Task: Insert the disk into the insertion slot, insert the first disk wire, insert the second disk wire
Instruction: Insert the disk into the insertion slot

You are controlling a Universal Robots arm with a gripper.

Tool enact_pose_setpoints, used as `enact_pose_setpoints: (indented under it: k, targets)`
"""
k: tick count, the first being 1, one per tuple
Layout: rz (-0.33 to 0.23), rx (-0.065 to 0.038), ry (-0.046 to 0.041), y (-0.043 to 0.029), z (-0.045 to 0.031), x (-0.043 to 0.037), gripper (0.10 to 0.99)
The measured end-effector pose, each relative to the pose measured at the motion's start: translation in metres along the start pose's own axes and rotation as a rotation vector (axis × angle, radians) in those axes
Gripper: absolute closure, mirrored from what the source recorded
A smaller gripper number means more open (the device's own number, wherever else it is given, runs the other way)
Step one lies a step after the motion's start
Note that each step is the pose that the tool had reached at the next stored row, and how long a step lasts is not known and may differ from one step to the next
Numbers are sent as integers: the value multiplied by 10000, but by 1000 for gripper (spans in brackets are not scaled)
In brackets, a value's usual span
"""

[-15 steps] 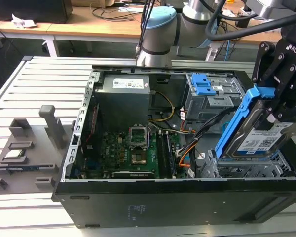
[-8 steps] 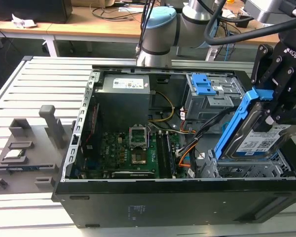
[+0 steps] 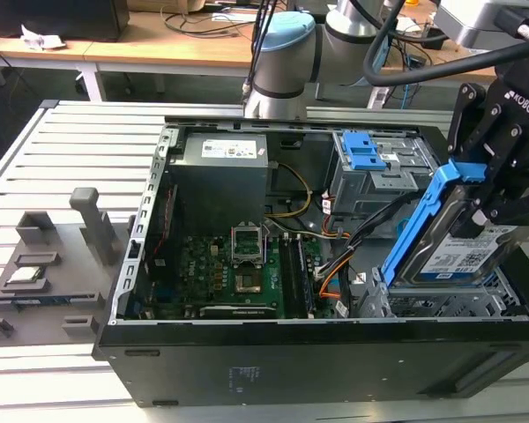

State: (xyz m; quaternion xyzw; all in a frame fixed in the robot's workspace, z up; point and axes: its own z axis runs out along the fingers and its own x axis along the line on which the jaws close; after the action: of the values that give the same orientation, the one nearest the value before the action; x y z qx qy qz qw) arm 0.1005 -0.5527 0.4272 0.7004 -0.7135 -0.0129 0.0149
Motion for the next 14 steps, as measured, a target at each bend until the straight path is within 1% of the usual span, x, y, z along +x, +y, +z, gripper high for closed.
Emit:
enact_pose_setpoints:
  k: [12, 14]
  targets:
    - [0, 0, -5, -2, 74, -6, 725]
    - [0, 0, -6, -4, 122, -6, 725]
